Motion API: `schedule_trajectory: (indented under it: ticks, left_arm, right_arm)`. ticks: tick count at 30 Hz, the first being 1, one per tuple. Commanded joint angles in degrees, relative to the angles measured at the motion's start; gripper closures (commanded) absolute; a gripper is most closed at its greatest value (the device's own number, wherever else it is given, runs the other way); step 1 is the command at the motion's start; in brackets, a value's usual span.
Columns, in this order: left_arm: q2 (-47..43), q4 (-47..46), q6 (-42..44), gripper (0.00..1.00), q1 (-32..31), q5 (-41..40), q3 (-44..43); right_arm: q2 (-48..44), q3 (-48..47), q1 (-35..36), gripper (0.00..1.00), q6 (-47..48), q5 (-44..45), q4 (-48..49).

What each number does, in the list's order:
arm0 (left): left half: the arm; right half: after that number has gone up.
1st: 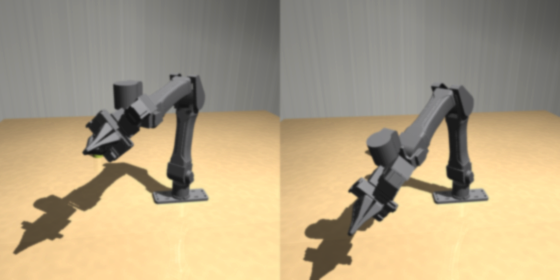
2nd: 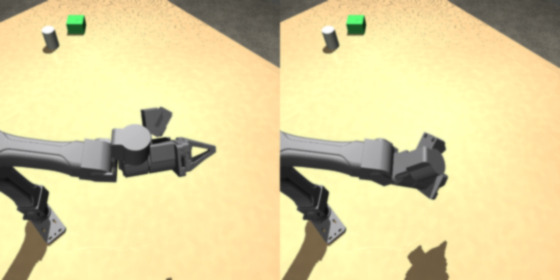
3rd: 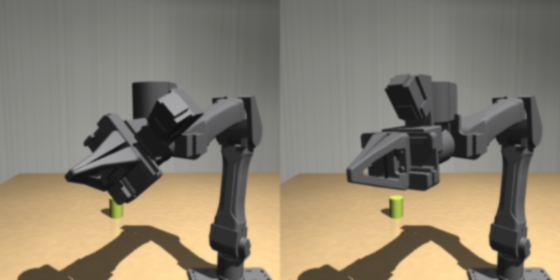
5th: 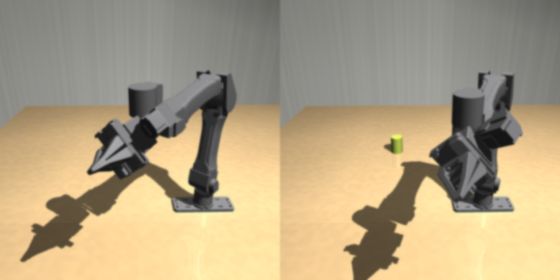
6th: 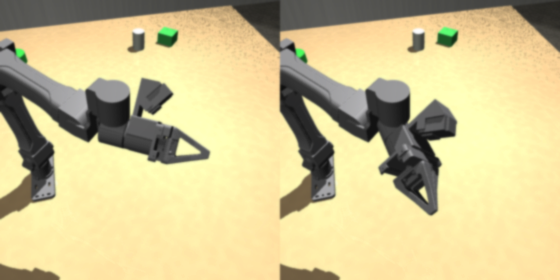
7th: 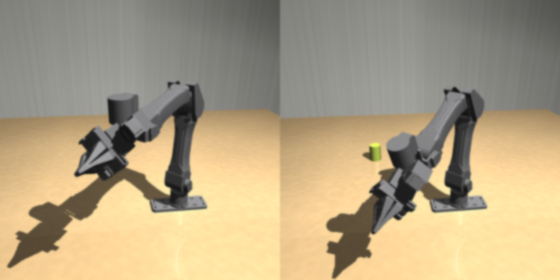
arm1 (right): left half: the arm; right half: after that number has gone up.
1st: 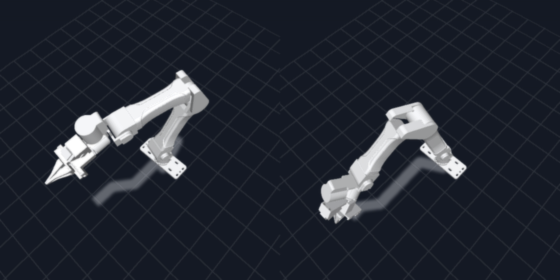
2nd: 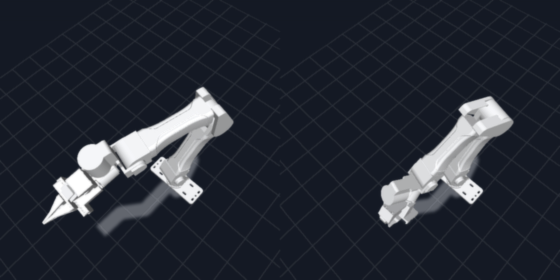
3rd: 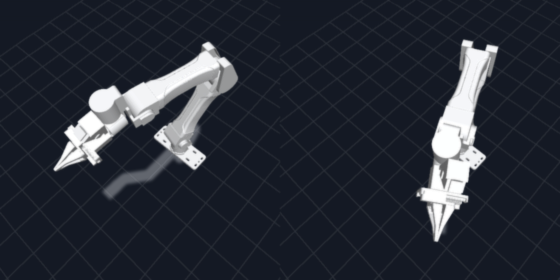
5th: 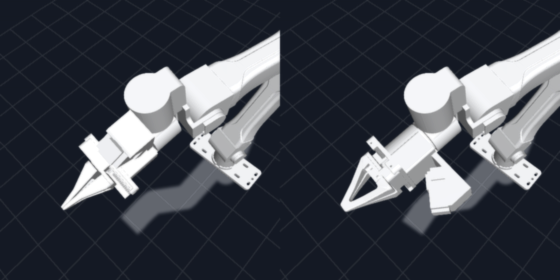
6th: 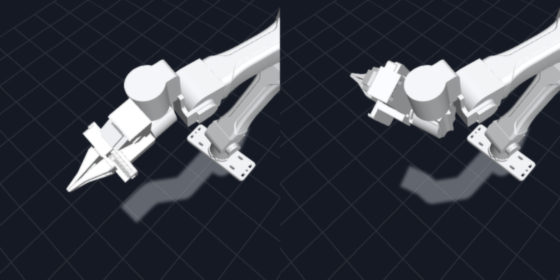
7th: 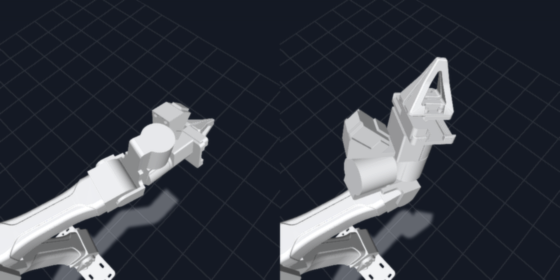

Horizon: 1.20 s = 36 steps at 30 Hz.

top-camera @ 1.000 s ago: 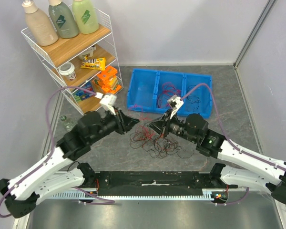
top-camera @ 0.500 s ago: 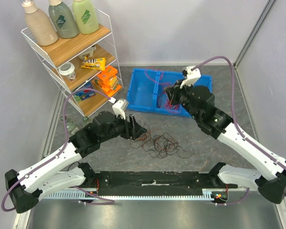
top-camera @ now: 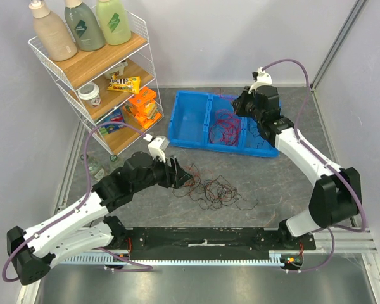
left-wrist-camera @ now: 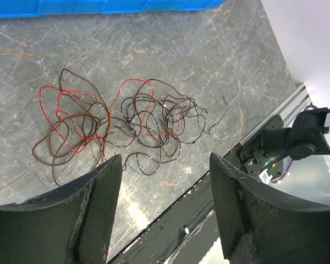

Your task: Untangle the cables

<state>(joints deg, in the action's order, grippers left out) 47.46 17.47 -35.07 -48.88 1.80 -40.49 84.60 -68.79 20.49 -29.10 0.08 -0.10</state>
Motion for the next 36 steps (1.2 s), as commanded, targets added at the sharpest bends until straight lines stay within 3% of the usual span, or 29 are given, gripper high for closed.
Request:
schedule_trajectory:
  ticks: [1,12,17,20,23,26,29,36]
  left_arm:
    - [-1.84,-1.92,0.18,0.29,0.28,0.13,1.29]
    - [-0.44,-4.46,-1.14,0.29,0.37,2.59,2.7]
    - [1.23,-5.87,-2.19,0.3,0.28,2.94,3.75]
    - [2.28,-6.92,-3.51,0.3,0.28,2.77,5.24]
    - [3.86,-5.79,-4.65,0.28,0.28,0.84,6.65]
    - [7.81,-4.91,-4.74,0.28,0.45,1.62,6.65]
    - [11.85,-5.87,-4.48,0.28,0.37,1.72,7.18]
    - [17.75,-4.82,-3.07,0.41,0.63,-3.91,4.9]
  right_arm:
    - [1.01,3.12,-1.33,1.0,-6.66,-9.03,7.03]
    - [-3.04,15.97,-1.42,1.0,-5.53,-7.03,8.1]
    - [0.64,13.61,-1.42,0.99,-2.28,-2.54,11.08]
    - [7.49,5.54,-1.16,0.96,0.18,-3.5,7.67]
    - [11.55,-0.27,0.25,0.85,3.08,-2.02,2.23]
    - [10.77,-2.22,2.18,0.59,6.33,3.24,-5.42]
    - [6.13,0.67,4.46,0.4,8.0,7.73,-9.56]
    - [-11.36,15.69,12.89,0.28,10.47,14.87,-15.45]
